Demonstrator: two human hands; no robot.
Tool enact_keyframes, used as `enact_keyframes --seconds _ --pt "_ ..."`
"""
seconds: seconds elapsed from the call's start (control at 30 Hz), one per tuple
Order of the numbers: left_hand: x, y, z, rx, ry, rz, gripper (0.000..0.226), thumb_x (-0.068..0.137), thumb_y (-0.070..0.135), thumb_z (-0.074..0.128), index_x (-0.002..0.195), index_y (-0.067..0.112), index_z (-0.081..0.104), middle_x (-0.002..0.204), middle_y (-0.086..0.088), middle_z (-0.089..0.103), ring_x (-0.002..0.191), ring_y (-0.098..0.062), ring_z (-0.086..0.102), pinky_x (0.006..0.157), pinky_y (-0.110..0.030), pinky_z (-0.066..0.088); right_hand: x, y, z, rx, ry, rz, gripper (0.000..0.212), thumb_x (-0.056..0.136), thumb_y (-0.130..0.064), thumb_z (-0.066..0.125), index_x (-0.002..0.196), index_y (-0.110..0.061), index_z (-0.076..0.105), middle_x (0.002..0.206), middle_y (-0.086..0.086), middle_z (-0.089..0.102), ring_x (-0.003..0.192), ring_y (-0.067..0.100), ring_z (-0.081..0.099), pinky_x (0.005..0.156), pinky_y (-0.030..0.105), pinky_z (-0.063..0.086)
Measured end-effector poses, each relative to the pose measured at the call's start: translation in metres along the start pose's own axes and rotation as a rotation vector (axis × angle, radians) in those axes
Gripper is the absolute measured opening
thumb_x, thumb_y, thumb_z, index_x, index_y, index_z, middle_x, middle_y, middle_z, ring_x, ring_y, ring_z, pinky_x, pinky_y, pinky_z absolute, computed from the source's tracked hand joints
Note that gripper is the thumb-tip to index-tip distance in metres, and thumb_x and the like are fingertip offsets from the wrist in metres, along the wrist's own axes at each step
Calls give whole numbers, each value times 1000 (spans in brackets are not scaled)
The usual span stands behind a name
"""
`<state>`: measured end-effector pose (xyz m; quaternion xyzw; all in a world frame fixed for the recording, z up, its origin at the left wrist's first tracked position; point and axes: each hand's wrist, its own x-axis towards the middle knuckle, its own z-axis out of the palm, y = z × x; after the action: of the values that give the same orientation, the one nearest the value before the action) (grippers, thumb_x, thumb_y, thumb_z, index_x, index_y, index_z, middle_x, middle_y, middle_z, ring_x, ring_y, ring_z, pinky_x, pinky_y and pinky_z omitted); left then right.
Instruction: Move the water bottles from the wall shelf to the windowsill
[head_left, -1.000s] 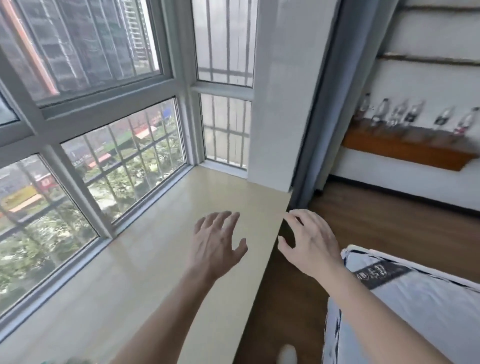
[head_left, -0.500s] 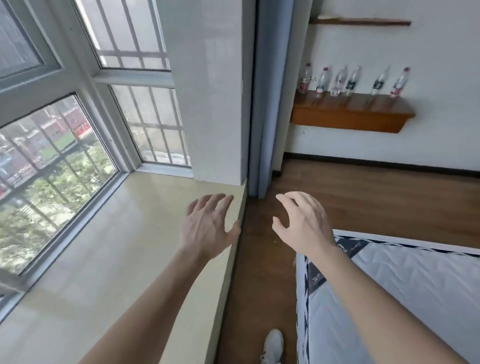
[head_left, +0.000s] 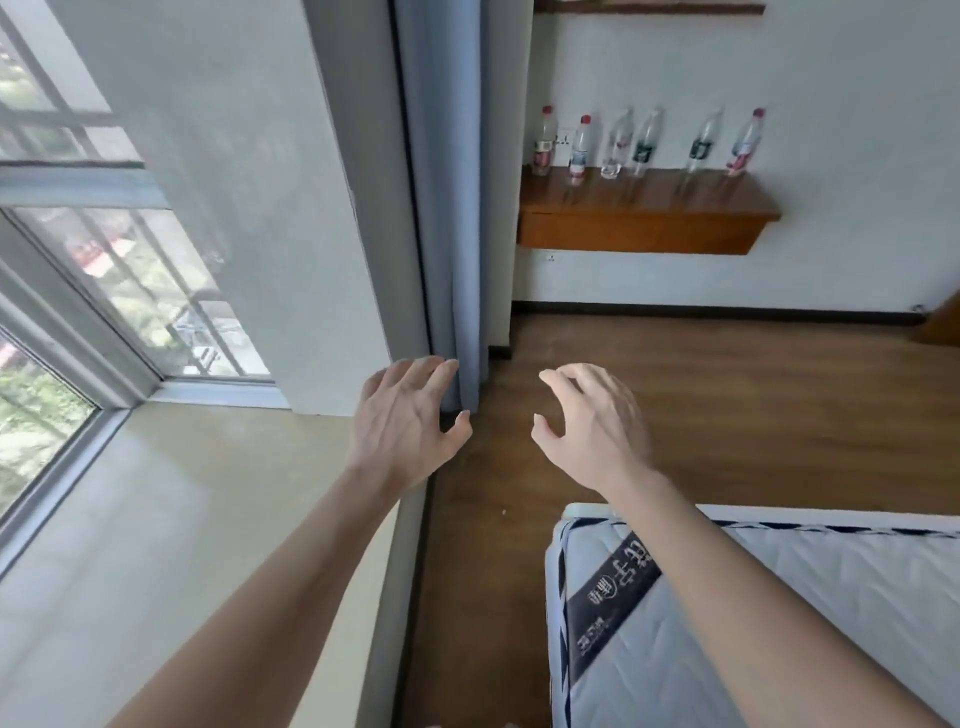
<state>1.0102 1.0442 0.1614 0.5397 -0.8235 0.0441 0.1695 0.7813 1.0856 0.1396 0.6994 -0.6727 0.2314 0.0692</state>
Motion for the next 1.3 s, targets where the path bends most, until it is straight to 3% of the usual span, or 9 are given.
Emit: enact_keyframes --seconds 0.27,0.63,1.07,1.3 --pt "96 0 48 -14 -39 24 57 83 51 56 134 23 53 132 4 59 121 -25 54 99 -42 43 70 48 36 -25 -63 52 42 81 -38 60 118 -18 67 112 0 65 105 25 61 89 40 52" --pt "300 -21 125 -82 -58 107 58 82 53 44 129 21 57 127 4 61 113 -27 58 91 -42 48 241 126 101 -116 -100 135 46 84 -42 58 124 -21 63 119 -1 63 111 23 59 97 38 49" --pt "500 -6 185 -111 -136 243 64 86 58 34 137 24 51 133 0 60 125 -25 52 102 -48 46 382 216 134 -161 -116 306 46 84 -42 62 125 -20 65 122 2 66 115 24 61 102 38 50" --pt "591 21 230 -101 -132 254 59 87 56 45 138 27 48 137 3 56 127 -20 50 105 -43 42 453 284 152 -181 -136 346 50 87 -47 65 131 -23 62 132 4 64 126 23 58 107 40 48"
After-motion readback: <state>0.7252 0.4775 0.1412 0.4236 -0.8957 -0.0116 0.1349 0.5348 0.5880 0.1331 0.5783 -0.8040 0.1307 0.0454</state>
